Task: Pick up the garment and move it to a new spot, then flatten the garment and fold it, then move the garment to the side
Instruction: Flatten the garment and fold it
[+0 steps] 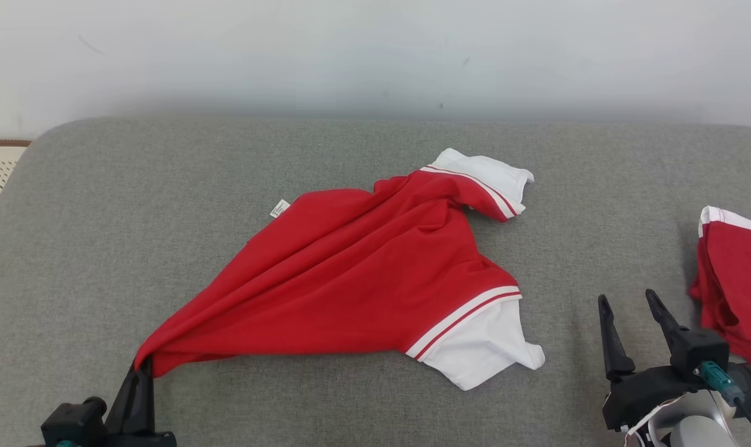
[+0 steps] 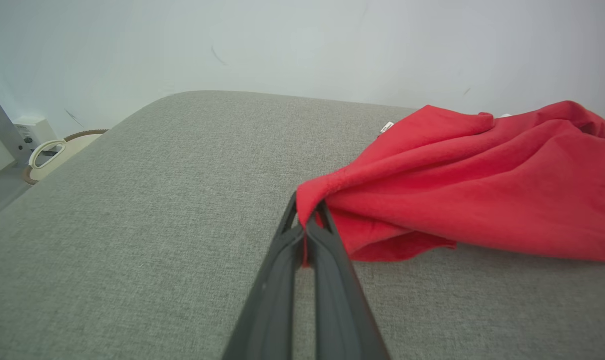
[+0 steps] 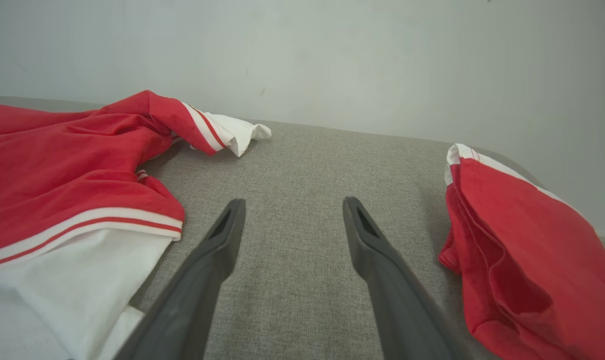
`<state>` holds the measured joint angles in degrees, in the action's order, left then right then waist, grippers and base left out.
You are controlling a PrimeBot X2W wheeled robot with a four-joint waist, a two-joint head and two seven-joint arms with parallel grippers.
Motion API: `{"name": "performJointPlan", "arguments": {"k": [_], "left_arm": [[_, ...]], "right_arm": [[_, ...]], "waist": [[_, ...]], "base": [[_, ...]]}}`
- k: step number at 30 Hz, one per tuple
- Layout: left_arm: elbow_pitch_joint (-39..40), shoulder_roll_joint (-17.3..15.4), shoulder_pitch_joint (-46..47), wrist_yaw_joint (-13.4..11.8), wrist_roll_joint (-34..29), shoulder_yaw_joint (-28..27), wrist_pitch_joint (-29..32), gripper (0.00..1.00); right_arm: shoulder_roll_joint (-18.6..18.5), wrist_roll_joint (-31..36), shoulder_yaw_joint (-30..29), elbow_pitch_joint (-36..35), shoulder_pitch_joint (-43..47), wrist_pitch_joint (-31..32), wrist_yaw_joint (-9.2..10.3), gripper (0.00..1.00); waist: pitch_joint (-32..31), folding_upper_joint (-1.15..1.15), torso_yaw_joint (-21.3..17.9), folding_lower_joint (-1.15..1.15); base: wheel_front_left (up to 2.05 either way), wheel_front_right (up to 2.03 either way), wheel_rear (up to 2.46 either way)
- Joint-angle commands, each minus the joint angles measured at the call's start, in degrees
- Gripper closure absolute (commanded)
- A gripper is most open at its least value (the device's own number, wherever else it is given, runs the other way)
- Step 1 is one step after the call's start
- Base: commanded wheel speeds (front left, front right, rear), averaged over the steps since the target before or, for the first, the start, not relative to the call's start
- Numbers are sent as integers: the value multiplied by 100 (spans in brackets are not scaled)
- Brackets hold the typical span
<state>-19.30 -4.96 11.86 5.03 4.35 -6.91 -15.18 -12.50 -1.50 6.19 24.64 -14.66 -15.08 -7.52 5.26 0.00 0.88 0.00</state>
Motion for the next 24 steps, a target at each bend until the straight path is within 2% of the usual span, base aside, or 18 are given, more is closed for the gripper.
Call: {"name": "performJointPlan", "arguments": {"k": [1, 2, 3, 7, 13, 24], "left_arm": [[-2, 23, -75, 38, -75, -36, 0, 77], [-70, 46, -127, 35, -93, -14, 0, 13], [-265, 65, -219, 39, -106, 9, 0, 0], [-747, 112, -307, 44, -160, 124, -2, 0], [-819, 189, -596, -48, -10, 215, -2, 0], [-581, 203, -484, -104, 301, 881, -1, 0]], "right_arm": [[-23, -40, 44, 35, 50, -1, 6, 0], [-25, -44, 52, 48, 45, -1, 6, 0], [-8, -47, 71, 61, 43, 0, 6, 0], [65, -69, 191, 109, -12, 0, 6, 0], [119, -178, 408, 244, -77, 0, 6, 0], [135, -542, 647, 892, -239, -1, 6, 0]], "waist": [[-13, 0, 4, 0], [-18, 0, 4, 0], [-24, 0, 0, 0], [-62, 0, -36, 0], [-154, 0, 55, 0], [23, 0, 676, 0]], "base": [[0, 0, 0], [0, 0, 0], [0, 0, 0], [0, 0, 0], [0, 0, 0], [0, 0, 0]]}}
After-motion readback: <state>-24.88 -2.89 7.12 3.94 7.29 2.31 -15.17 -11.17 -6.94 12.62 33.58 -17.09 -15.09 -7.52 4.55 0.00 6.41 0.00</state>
